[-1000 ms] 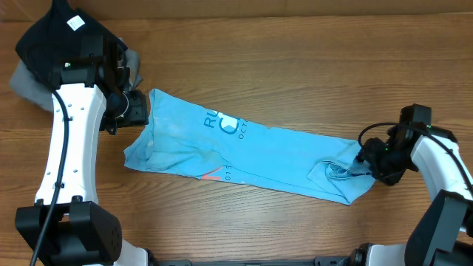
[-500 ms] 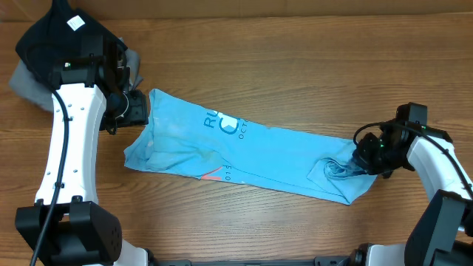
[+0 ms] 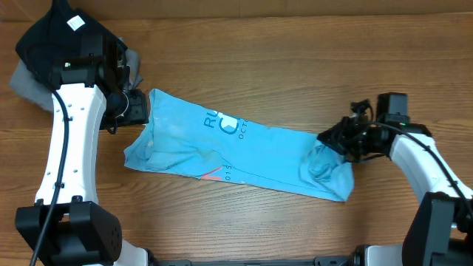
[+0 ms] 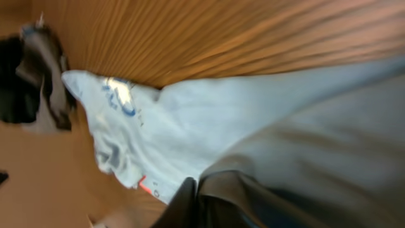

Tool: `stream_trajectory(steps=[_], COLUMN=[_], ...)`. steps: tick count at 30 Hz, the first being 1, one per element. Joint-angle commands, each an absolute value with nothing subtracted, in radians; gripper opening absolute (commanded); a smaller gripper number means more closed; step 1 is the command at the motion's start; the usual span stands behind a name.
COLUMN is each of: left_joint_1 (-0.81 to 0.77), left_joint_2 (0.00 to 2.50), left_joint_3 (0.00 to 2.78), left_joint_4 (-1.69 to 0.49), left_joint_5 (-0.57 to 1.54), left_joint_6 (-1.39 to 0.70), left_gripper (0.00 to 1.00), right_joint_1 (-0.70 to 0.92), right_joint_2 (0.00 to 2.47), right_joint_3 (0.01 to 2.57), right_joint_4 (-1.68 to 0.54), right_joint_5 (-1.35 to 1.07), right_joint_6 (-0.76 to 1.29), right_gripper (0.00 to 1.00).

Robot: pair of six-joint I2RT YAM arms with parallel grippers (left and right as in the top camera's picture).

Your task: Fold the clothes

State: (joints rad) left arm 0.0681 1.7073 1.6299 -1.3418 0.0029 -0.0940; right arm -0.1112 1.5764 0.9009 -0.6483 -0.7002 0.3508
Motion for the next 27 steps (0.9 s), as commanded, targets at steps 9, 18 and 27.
stream_trajectory(steps=[9,18,27], left_joint_1=[0.072,0.072,0.072], left_joint_2=[1.687,1.687,1.687], left_joint_3=[1.645,1.645,1.645], left_joint_4=[-1.338,-1.336,-1.327], left_joint_5=[0.0,0.0,0.001], left_joint_6=[-0.082,-0.082,-0.082], left_gripper=[0.64,0.65,0.66], right_joint_1=[-0.095,-0.252,-0.192], right_joint_2=[1.545,1.515,1.515], right_joint_3=[0.939,0.957,0.955], right_joint_4=[-0.677,-0.95,-1.087], right_joint_5=[-0.592,-0.329,-0.375], right_joint_6=[0.389,0.313,0.225], right_gripper=[0.44,0.55,0.13])
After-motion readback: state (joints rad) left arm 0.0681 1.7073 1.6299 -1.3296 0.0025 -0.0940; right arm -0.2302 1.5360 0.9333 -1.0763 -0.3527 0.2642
